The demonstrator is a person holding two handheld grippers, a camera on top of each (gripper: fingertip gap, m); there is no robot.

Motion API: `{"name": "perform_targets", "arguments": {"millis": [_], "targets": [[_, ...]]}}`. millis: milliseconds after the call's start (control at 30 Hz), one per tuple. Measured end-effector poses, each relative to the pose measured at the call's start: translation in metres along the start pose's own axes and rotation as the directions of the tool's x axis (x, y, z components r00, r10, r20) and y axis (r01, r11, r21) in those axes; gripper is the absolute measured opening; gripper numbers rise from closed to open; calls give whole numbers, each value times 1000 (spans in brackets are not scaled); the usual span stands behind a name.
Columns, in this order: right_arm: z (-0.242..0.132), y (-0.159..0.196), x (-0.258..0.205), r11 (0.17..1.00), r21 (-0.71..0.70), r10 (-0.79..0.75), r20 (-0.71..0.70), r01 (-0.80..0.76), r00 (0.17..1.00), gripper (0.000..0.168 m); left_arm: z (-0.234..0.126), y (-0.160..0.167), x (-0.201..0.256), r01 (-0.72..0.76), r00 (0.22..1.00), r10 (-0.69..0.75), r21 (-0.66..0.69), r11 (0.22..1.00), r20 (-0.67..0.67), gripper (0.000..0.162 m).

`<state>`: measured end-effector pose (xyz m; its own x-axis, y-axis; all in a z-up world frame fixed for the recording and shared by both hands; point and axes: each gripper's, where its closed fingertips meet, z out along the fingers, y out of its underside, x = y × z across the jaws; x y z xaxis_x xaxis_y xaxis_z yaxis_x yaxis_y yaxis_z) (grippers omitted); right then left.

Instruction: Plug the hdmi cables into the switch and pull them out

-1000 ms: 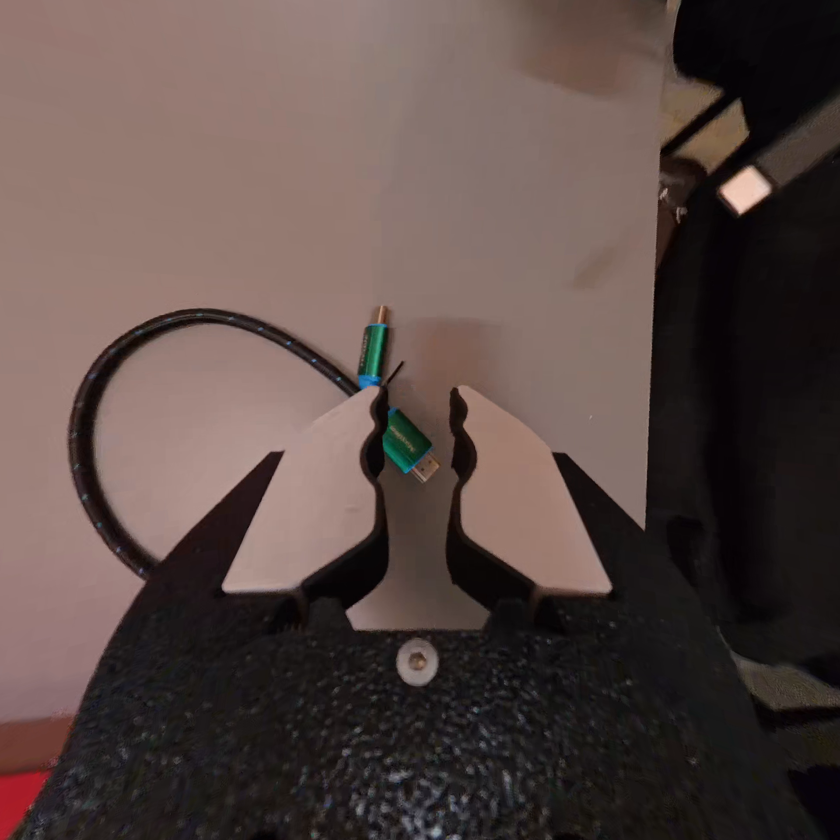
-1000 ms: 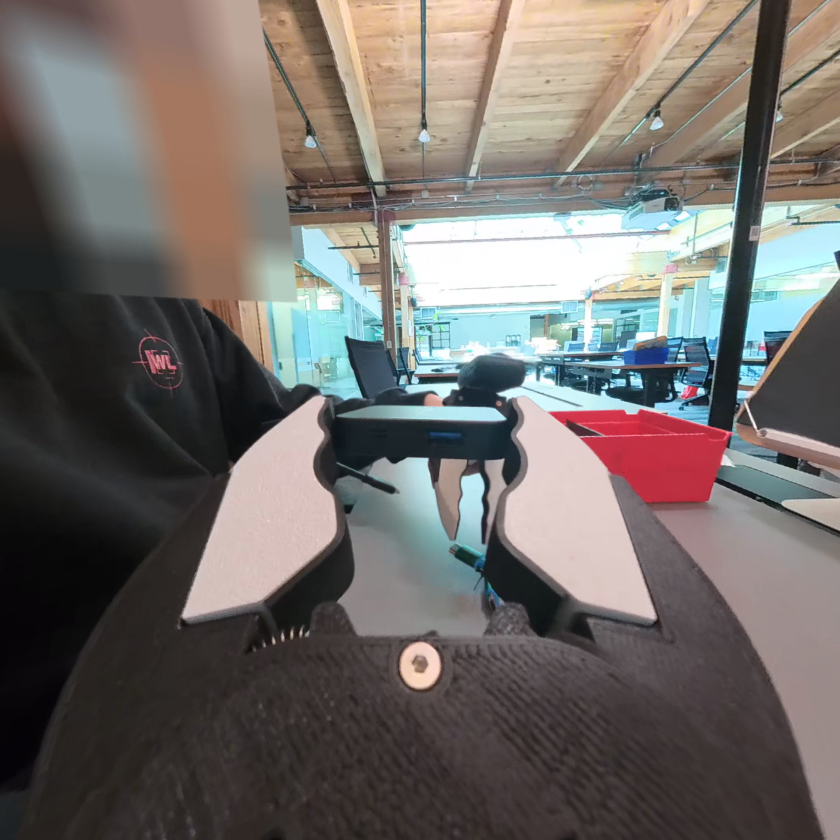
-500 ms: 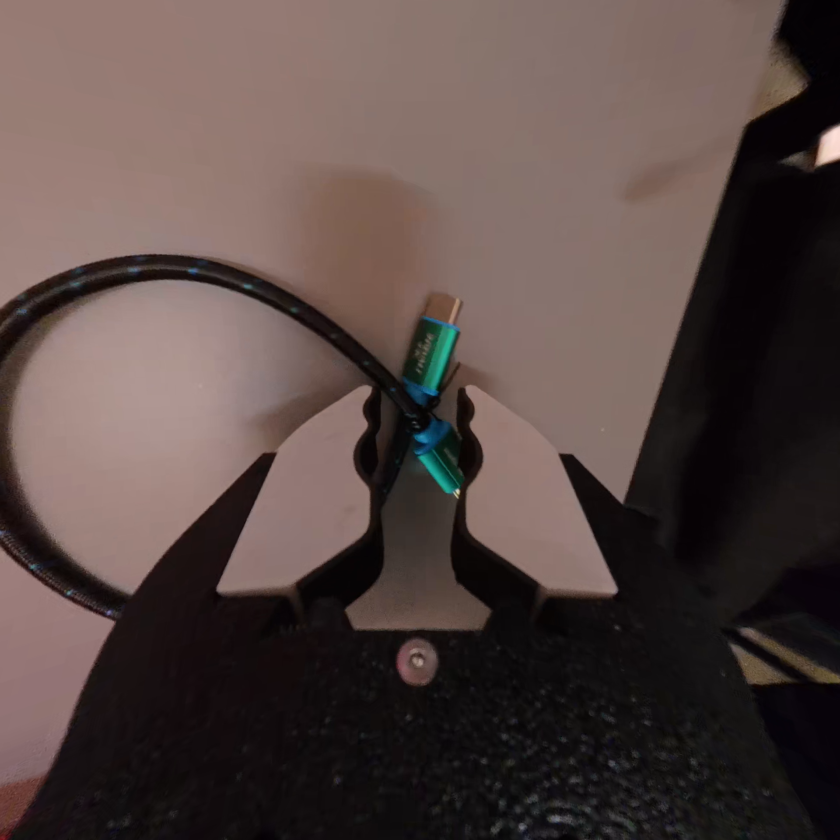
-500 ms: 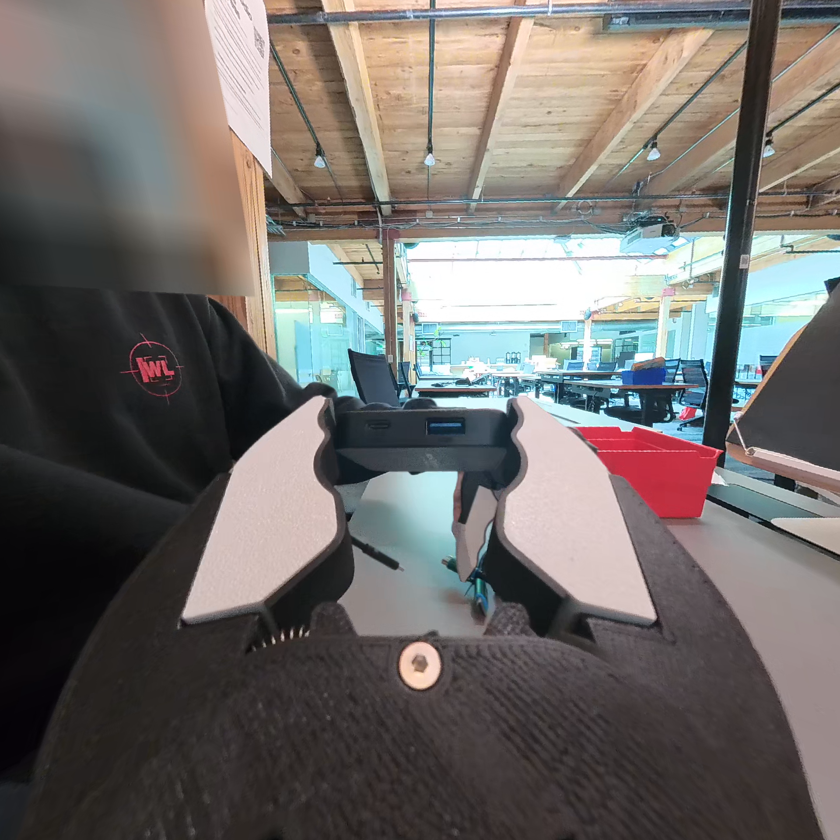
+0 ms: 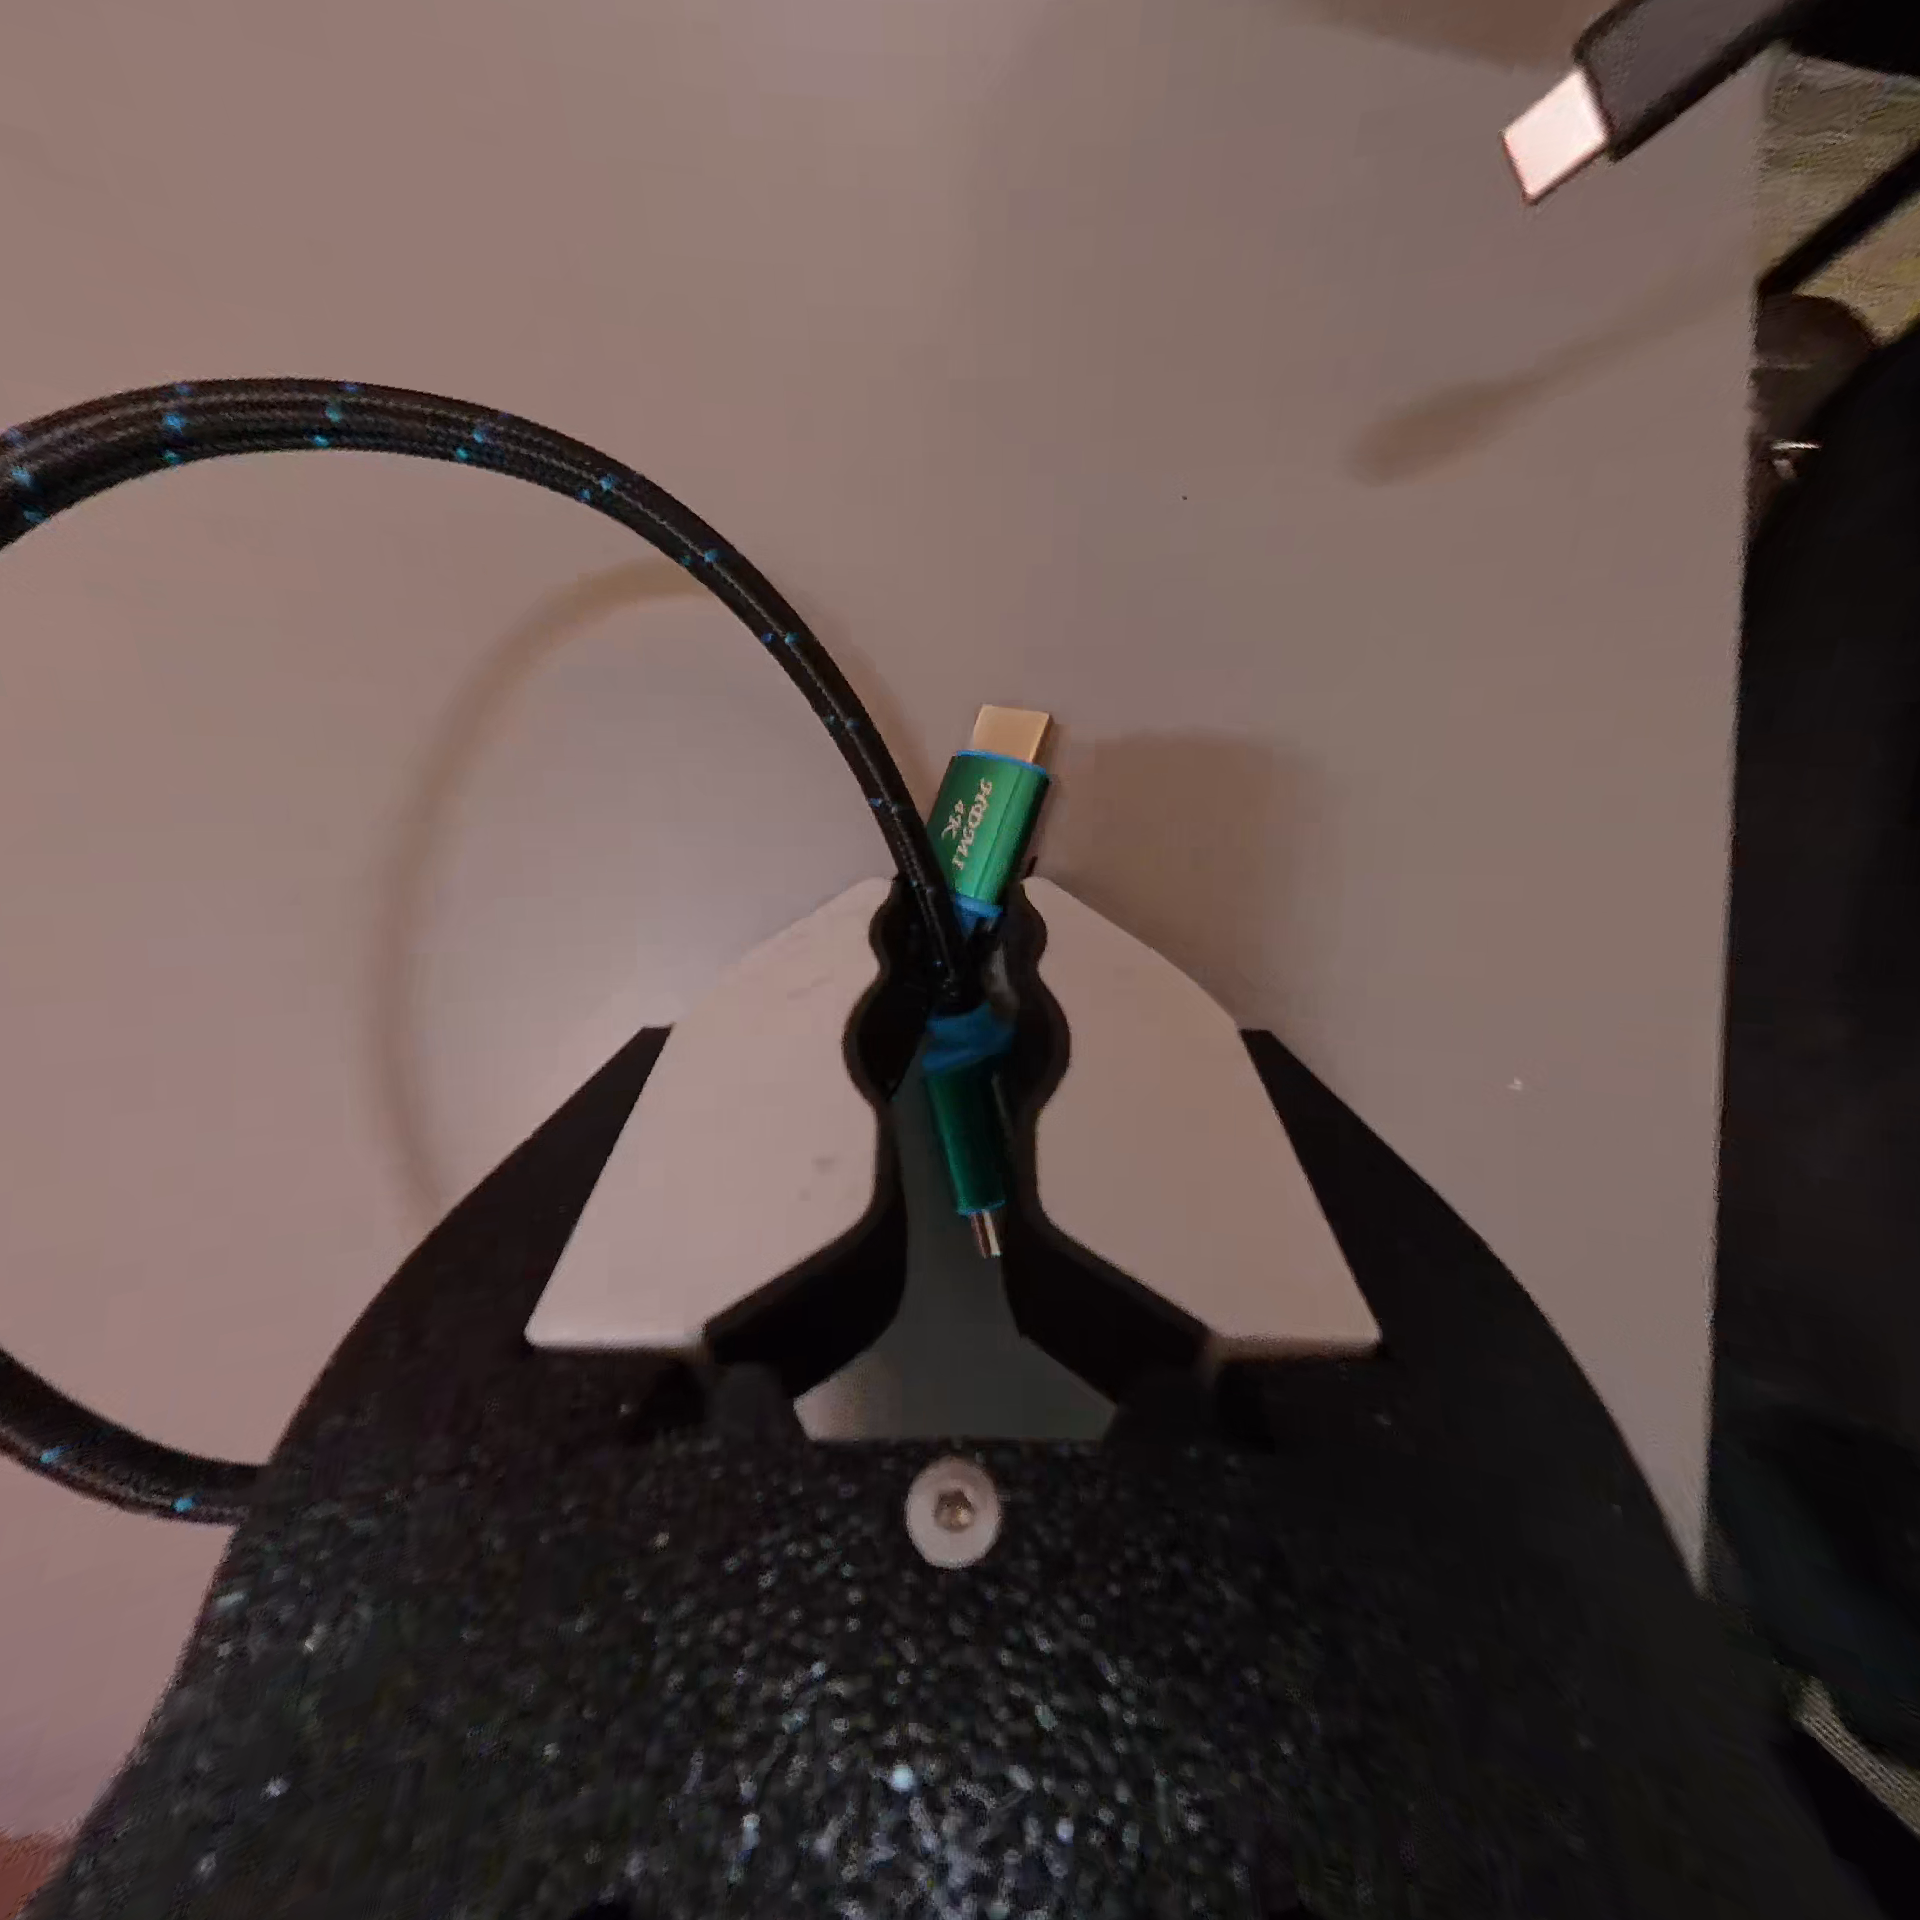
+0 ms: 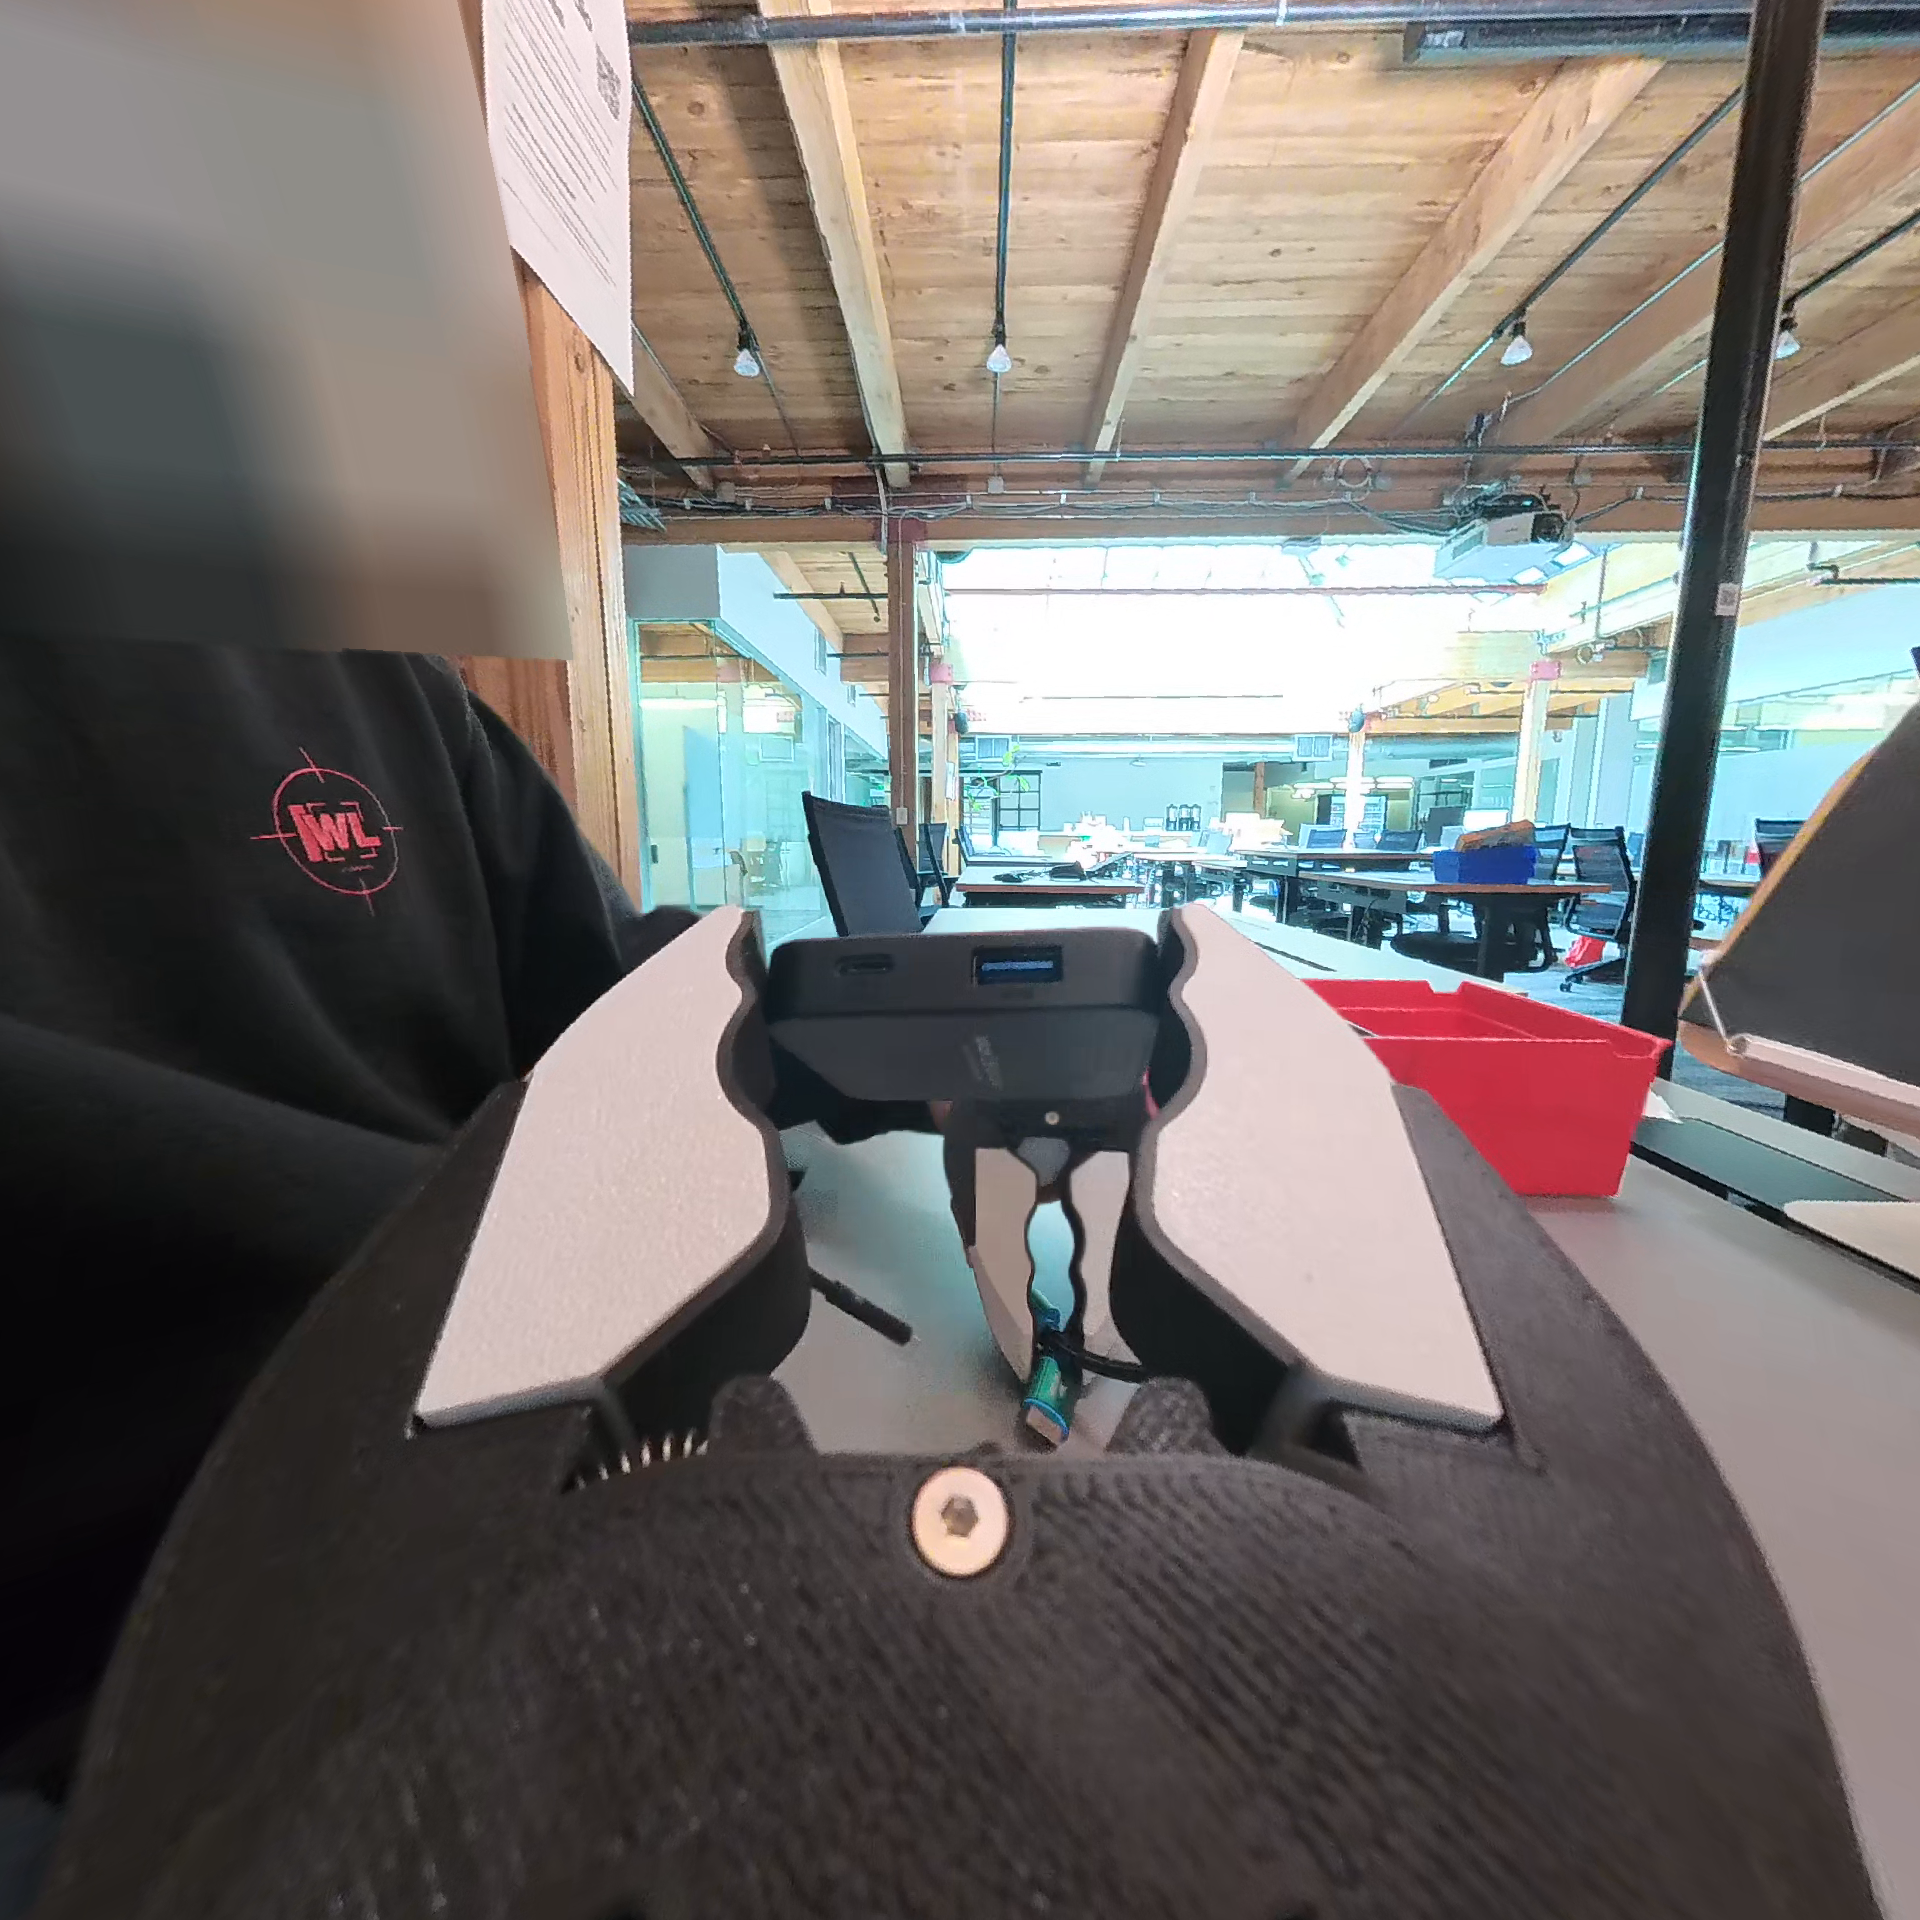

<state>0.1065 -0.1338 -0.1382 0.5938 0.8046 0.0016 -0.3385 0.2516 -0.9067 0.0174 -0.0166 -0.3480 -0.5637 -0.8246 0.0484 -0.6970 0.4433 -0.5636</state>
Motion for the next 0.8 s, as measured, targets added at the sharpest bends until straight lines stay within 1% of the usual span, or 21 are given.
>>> {"name": "perform_targets", "arguments": {"millis": [33, 133, 167, 233, 267, 333, 367, 400, 433, 467, 500, 533, 567, 600, 633, 667, 700, 733, 767, 800], "targets": [[1, 0, -1, 1000, 1, -3, 7, 3, 1000, 72, 0, 0, 0, -10, 999, 9, 19, 1000, 48, 16], [6, -5, -6, 999, 32, -2, 37, 1, 999, 73, -1, -1, -9, 4, 977, -16, 56, 998, 215, 16], [9, -7, -8, 999, 50, 3, 51, -6, 999, 72, -1, -1, -14, 20, 962, -36, 62, 998, 272, 20], [14, -7, -9, 998, 66, 10, 67, -15, 998, 72, -4, -4, -19, 48, 947, -70, 77, 996, 314, 27], [16, -5, -9, 998, 68, 10, 67, -15, 998, 73, -7, -8, -21, 57, 943, -88, 106, 993, 322, 31], [21, -3, -9, 998, 65, 16, 71, -21, 997, 73, -29, -27, -25, 129, 922, -209, 250, 960, 325, 38], [23, -2, -10, 998, 64, 15, 73, -20, 997, 73, -45, -44, -22, 173, 917, -282, 356, 918, 281, 41], [26, -2, -12, 998, 64, 14, 84, -19, 996, 73, -65, -66, -14, 202, 919, -334, 477, 855, 208, 44], [29, -2, -14, 998, 66, 11, 97, -17, 995, 72, -86, -90, -3, 216, 927, -353, 592, 777, 124, 48], [33, -4, -16, 997, 73, 5, 108, -13, 994, 73, -103, -111, 11, 222, 938, -343, 682, 697, 44, 48], [38, -5, -19, 997, 80, 0, 127, -10, 992, 73, -113, -129, 26, 233, 949, -313, 737, 635, -30, 48], [43, -5, -23, 996, 83, 0, 150, -13, 989, 73, -116, -141, 41, 256, 958, -265, 753, 607, -111, 48], [50, -3, -26, 997, 78, 2, 169, -16, 986, 73, -112, -150, 58, 293, 956, -208, 735, 611, -208, 49], [56, 0, -28, 998, 65, 2, 184, -15, 983, 73, -106, -155, 73, 342, 936, -162, 701, 625, -312, 56], [62, 3, -31, 999, 49, 2, 198, -12, 980, 73, -102, -160, 85, 400, 900, -133, 665, 631, -415, 65], [67, 8, -33, 1000, 24, 3, 202, -8, 979, 72, -101, -166, 96, 455, 855, -102, 640, 619, -508, 64], [72, 14, -33, 1000, -15, -1, 198, 4, 980, 72, -105, -171, 104, 503, 809, -64, 631, 591, -584, 59], [73, 15, -35, 1000, -28, -8, 196, 13, 980, 72, -107, -173, 105, 542, 780, -62, 624, 563, -622, 54], [72, 15, -35, 999, -36, -16, 192, 23, 981, 72, -111, -174, 103, 552, 777, -47, 644, 530, -628, 37], [71, 19, -33, 996, -76, -34, 169, 48, 985, 73, -115, -174, 101, 571, 767, -40, 652, 499, -640, 34]]}}
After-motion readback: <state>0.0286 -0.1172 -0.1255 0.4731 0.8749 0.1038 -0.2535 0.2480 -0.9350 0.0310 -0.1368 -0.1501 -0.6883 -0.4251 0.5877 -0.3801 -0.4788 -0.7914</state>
